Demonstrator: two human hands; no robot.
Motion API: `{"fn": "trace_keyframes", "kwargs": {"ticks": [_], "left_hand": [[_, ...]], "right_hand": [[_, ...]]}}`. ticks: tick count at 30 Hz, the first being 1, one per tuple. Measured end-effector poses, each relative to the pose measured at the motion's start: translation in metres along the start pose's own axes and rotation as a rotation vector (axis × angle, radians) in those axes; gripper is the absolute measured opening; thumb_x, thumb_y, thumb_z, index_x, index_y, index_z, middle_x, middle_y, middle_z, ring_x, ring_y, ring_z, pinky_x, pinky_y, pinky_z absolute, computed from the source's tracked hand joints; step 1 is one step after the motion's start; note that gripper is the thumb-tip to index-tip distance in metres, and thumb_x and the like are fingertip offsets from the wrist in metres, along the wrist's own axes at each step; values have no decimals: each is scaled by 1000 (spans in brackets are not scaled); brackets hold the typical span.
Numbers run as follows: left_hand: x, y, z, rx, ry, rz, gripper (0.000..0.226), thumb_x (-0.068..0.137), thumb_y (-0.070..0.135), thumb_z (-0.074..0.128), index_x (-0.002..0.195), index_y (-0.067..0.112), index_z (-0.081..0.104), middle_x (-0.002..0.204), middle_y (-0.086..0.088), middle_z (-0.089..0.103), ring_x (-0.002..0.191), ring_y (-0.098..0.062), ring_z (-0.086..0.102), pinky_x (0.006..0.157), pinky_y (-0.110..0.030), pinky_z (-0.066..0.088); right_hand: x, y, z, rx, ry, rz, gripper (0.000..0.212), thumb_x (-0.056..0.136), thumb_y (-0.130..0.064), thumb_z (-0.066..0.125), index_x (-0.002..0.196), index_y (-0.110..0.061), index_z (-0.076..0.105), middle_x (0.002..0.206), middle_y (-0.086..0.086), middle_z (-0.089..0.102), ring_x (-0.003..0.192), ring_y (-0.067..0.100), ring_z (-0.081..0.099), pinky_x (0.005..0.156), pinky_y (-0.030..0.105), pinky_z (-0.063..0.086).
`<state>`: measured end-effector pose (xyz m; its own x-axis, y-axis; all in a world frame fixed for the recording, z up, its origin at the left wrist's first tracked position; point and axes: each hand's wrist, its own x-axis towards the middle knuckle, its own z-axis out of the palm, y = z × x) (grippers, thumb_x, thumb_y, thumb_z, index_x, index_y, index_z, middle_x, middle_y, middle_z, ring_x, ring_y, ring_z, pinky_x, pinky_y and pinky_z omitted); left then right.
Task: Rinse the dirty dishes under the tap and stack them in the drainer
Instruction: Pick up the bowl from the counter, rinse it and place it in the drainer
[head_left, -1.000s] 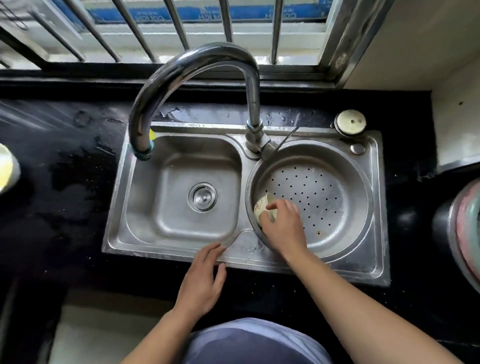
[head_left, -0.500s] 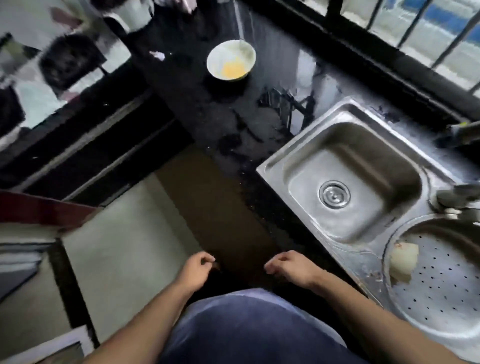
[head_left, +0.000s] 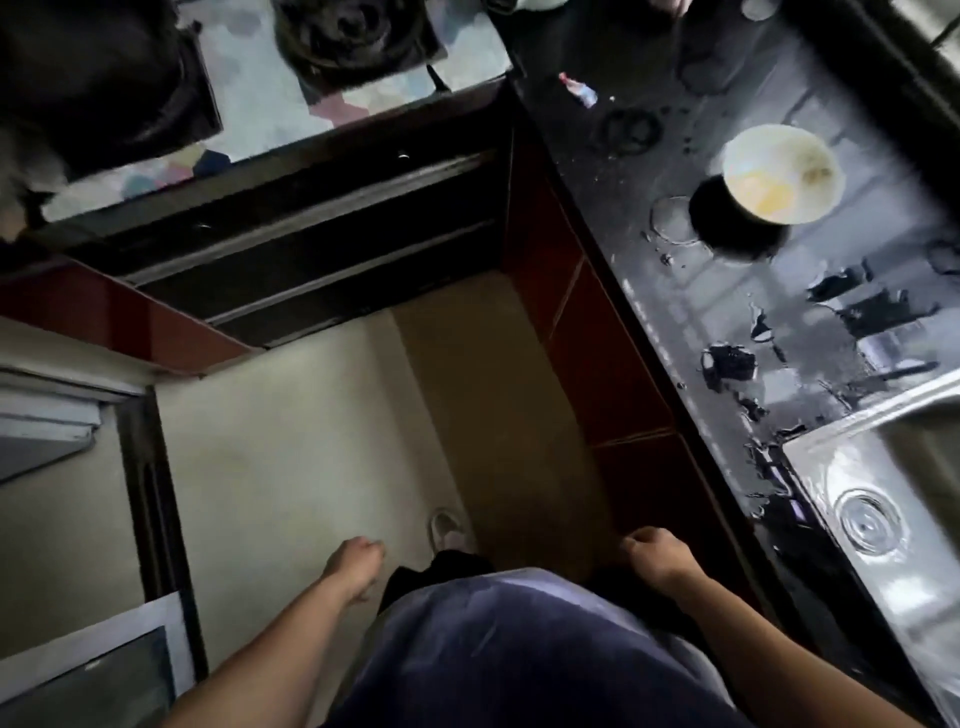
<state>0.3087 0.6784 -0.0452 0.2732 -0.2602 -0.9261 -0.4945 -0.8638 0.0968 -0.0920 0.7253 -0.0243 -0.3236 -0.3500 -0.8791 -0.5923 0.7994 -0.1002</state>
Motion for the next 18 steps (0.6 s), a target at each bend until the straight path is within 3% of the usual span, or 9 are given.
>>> {"fn": "trace_keyframes", "kwargs": {"ticks": [2,4,9,12,15,18], "left_hand": [[9,40,-24,20,-46,49,16,102,11,52,88,11,60,86,-12,62,74,-25,63,63,-25,40],[19,86,-40,62,-50,135,15,101,13,55,86,14,60,83,-7,62,70,-22,58,57,-24,37],[45,192,-58,111,-152,271,20,103,22,54,108,12,71,104,-8,75,86,-20,66,62,-26,46],[60,243,-77,170,-164,274,21,103,21,54,110,11,72,114,-11,76,97,-24,69,69,-28,48],[74,285,-123,292,-65,263,21,103,23,55,100,16,74,116,-11,76,110,-30,69,84,-32,51],[83,319,-190,374,86,175,25,104,27,54,98,15,75,120,-16,75,111,-32,68,87,-32,51]], "right_hand": [[1,-28,-5,2,12,28,33,98,-33,57,119,-13,73,123,12,71,118,30,64,94,30,49],[6,-56,-13,12,14,40,33,98,-32,57,121,-13,72,125,12,71,120,29,63,95,30,48],[44,-138,-39,14,-37,50,38,100,-31,54,129,-10,66,133,14,66,125,32,60,94,29,46],[83,-204,-62,28,-98,34,42,102,-32,52,132,-3,61,138,19,61,128,33,57,99,31,44],[126,-286,-99,26,-117,-32,47,105,-34,48,135,0,58,142,20,58,131,34,55,104,33,43],[155,-382,-149,-30,-127,-111,55,103,-43,49,139,-2,56,142,20,58,130,34,56,101,34,46]]}}
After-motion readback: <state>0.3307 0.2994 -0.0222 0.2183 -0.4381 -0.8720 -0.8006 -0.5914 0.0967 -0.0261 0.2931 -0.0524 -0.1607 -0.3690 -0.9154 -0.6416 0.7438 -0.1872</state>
